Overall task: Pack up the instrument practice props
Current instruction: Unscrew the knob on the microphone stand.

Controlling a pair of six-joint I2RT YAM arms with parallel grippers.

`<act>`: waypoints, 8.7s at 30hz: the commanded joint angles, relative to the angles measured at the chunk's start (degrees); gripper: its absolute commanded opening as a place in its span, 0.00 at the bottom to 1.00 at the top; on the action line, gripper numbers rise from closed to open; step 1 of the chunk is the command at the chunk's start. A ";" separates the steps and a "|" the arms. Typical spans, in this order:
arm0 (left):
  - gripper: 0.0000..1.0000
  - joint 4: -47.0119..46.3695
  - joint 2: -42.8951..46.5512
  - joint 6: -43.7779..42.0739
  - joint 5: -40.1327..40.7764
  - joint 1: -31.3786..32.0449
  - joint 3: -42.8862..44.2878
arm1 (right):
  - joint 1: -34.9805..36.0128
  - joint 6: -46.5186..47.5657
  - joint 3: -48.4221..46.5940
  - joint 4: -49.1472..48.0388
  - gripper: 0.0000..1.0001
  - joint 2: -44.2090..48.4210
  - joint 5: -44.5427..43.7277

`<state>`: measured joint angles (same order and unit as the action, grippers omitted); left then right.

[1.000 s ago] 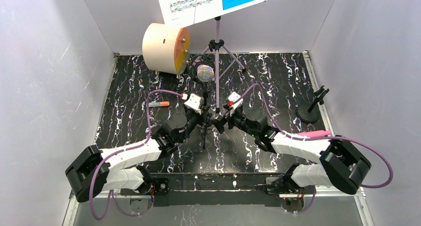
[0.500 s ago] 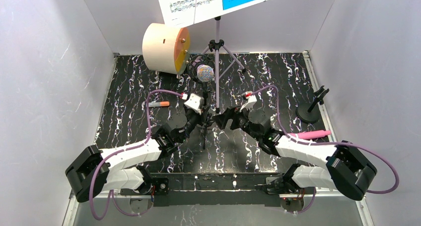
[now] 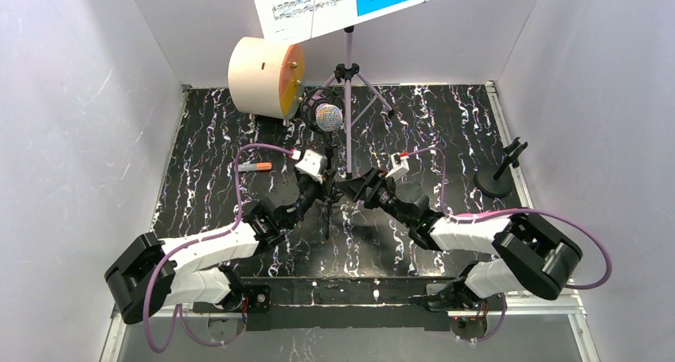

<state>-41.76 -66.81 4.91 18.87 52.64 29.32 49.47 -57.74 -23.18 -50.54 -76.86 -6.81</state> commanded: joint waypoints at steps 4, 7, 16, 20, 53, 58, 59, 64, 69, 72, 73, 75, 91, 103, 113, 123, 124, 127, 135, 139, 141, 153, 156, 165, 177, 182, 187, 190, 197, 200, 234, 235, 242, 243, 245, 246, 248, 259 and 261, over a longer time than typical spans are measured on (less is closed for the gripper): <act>0.01 8.18 -0.54 4.32 -1.41 0.72 -2.13 | -0.02 -5.08 -0.83 -13.59 0.67 -5.14 3.36; 0.01 8.26 -0.43 4.33 -1.30 0.71 -2.16 | -0.02 -5.63 -1.16 -15.76 0.61 -6.53 4.78; 0.01 8.27 -0.24 4.26 -1.36 0.71 -2.25 | -0.16 -6.15 -0.90 -21.66 0.42 -9.29 6.46; 0.01 8.27 -0.08 4.24 -1.38 0.71 -2.25 | -0.49 -6.93 -0.52 -23.30 0.36 -10.53 6.46; 0.00 8.29 -0.52 4.01 -1.73 0.71 -2.08 | -2.82 -0.13 -1.52 -26.90 0.01 -15.68 12.54; 0.00 8.36 -0.26 3.97 -1.78 0.71 -2.16 | -2.80 16.12 -5.16 -16.90 0.01 -12.66 15.20; 0.00 8.36 -0.25 3.97 -1.81 0.71 -2.16 | -2.80 19.08 -6.18 -15.39 0.01 -12.36 16.03; 0.00 8.45 -0.01 3.90 -1.74 0.72 -2.16 | -2.80 37.05 -9.18 -7.97 0.01 -10.53 20.79; 0.00 8.53 0.10 3.85 -0.90 0.71 -2.25 | -2.16 55.38 -14.60 11.78 0.01 -7.76 18.89; 0.00 8.54 0.03 3.89 -0.60 0.73 -2.25 | -2.11 61.78 -17.01 20.41 0.01 -6.50 17.21; 0.00 8.54 -0.09 3.88 -0.53 0.75 -2.25 | -2.14 63.09 -17.99 22.75 0.01 -6.16 17.18; 0.00 8.54 -0.37 3.94 -0.43 0.71 -2.18 | -2.13 64.58 -19.06 26.92 0.01 -5.46 17.00; 0.00 8.80 -0.59 3.36 -0.12 0.71 -2.08 | -7.86 32.07 -25.26 36.26 0.85 1.47 24.07; 0.00 8.01 -0.26 1.43 -4.30 0.71 -2.40 | -19.68 24.23 -35.32 44.65 0.93 -8.49 54.70; 0.00 7.01 -0.51 0.55 -6.94 0.71 -2.73 | -19.20 24.16 -37.03 42.78 0.80 -15.50 64.81; 0.00 6.16 -0.86 0.45 -9.71 0.71 -2.71 | -17.23 24.11 -39.21 41.84 0.64 -20.61 66.37; 0.00 6.23 -0.82 0.45 -9.73 0.71 -2.69 | -17.22 24.12 -39.23 41.84 0.62 -20.80 66.32; 0.00 6.24 -0.93 0.46 -9.71 0.71 -2.69 | -17.16 24.08 -39.10 41.60 0.56 -21.04 66.76; 0.00 6.25 -1.31 0.54 -9.48 0.71 -2.51 | -16.86 24.46 -38.28 41.12 0.38 -20.50 67.60; 0.00 6.47 -1.40 0.54 -8.97 0.73 -2.43 | -16.65 27.37 -38.82 43.98 0.16 -20.54 67.37; 0.00 6.51 -1.52 0.71 -8.76 0.71 -2.36 | -16.20 30.10 -39.20 46.08 0.01 -20.15 66.67; 0.00 7.04 -1.91 1.11 -8.42 0.73 -1.99 | -13.72 49.24 -43.55 62.76 0.01 -19.44 50.12; 0.00 7.04 -2.18 1.24 -8.26 0.71 -1.91 | -12.25 53.72 -43.48 63.63 0.01 -18.23 44.89; 0.00 7.88 -2.34 2.40 -5.33 0.71 -1.59 | -7.66 66.85 -37.87 59.99 0.01 -12.88 27.39; 0.00 8.18 -1.90 4.59 -1.18 0.71 -1.90 | -4.58 88.43 -22.67 37.37 0.01 -8.19 14.52; 0.00 8.17 -1.33 4.50 -1.31 0.71 -2.05 | -3.80 96.93 -15.77 24.94 0.01 -6.36 13.11; 0.00 8.06 -0.16 4.57 -0.33 0.71 -2.59 | -4.07 94.73 -20.60 32.27 0.01 -8.42 18.14; 0.00 7.83 -0.14 4.88 0.40 0.71 -2.84 | -4.17 94.25 -23.40 35.91 0.01 -10.15 21.47; 0.00 7.70 0.11 6.01 3.70 0.55 -3.29 | -6.34 86.35 -31.63 42.35 0.40 -14.19 27.84; 0.00 7.67 0.12 6.08 4.13 0.40 -3.52 | -7.57 82.65 -31.64 41.57 0.52 -14.21 31.52; 0.00 7.57 -0.52 6.43 4.85 0.27 -3.44 | -12.30 -1.23 -4.74 -25.73 0.69 -15.00 33.01; 0.00 7.57 -0.52 6.47 4.90 0.27 -3.48 | -11.99 -1.72 -4.43 -25.74 0.68 -15.13 32.49; 0.00 7.57 -0.44 6.43 4.86 0.27 -3.39 | -10.60 -3.68 -3.11 -26.26 0.59 -16.44 29.69; 0.00 7.65 -0.43 6.40 4.90 0.27 -3.39 | -10.40 -3.84 -3.10 -26.27 0.57 -16.64 29.72; 0.00 7.66 -0.30 6.36 5.07 0.27 -3.44 | -10.06 -3.96 -2.96 -26.40 0.54 -16.88 29.45; 0.00 7.66 -0.22 6.33 5.03 0.28 -3.48 | -10.04 -4.04 -2.81 -26.64 0.52 -16.92 29.28; 0.00 7.66 -0.25 6.36 4.94 0.27 -3.44 | -10.00 -4.21 -2.52 -26.87 0.46 -16.80 28.62; 0.00 7.83 0.00 6.32 4.85 0.27 -3.39 | -9.91 7.15 -4.87 -16.91 0.01 -14.10 30.37; 0.00 7.83 0.14 6.26 4.73 0.27 -3.42 | -9.83 12.26 -5.88 -13.43 0.01 -13.29 31.62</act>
<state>-42.76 -65.56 7.97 21.63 53.32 28.08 39.55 -56.42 -26.61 -71.37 -92.27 23.51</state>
